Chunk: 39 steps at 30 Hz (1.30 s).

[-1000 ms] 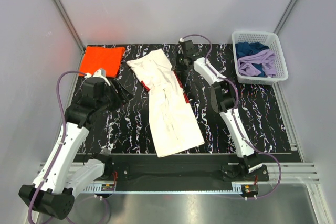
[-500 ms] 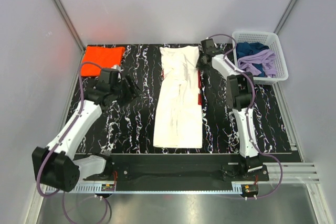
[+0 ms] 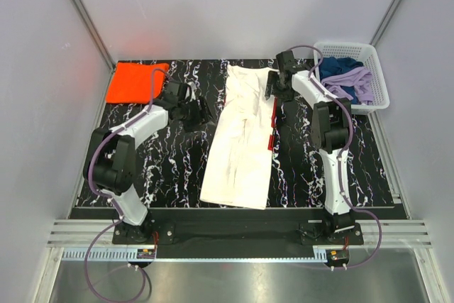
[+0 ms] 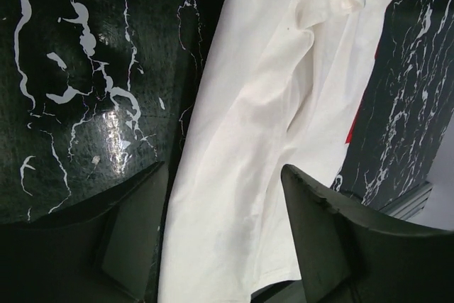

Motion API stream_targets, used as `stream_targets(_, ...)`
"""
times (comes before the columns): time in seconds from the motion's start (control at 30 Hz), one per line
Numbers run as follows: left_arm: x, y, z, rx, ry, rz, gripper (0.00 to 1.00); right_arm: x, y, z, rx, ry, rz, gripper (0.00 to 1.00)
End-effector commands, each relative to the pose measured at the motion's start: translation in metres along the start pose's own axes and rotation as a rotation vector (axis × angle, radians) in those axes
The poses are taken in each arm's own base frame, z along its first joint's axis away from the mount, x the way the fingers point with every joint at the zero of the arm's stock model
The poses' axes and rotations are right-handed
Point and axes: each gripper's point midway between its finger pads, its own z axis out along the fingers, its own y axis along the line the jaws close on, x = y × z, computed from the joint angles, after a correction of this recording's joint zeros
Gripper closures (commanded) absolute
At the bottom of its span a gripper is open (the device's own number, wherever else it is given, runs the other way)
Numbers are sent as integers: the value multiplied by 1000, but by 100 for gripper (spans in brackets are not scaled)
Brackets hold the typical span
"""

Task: Fold and stack the t-shirts
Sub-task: Fold the tshirt

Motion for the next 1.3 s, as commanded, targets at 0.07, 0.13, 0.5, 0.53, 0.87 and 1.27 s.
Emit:
stream_targets(0.07, -41, -45, -15, 146, -88, 140, 34, -47, 1, -51, -37, -102, -42, 28)
stream_targets(0.13, -55, -54, -7, 177, -111, 147, 33, -56, 12, -49, -87, -132, -37, 28)
stream_targets(0.5, -58, -29, 81, 135, -1, 151, 33, -104, 18, -36, -150, -239, 84, 34)
stream_targets(0.53, -58, -25, 85, 124, 2, 142, 34, -103, 17, -31, -159, -237, 107, 34)
stream_targets(0.87, -46, 37, 92, -67, 52, 41, 72, -117, 0, 8, -177, -241, 184, 37)
stream_targets(1.27, -62, 39, 63, -53, -41, 101, 54, -109, -1, 35, -223, -217, 227, 36)
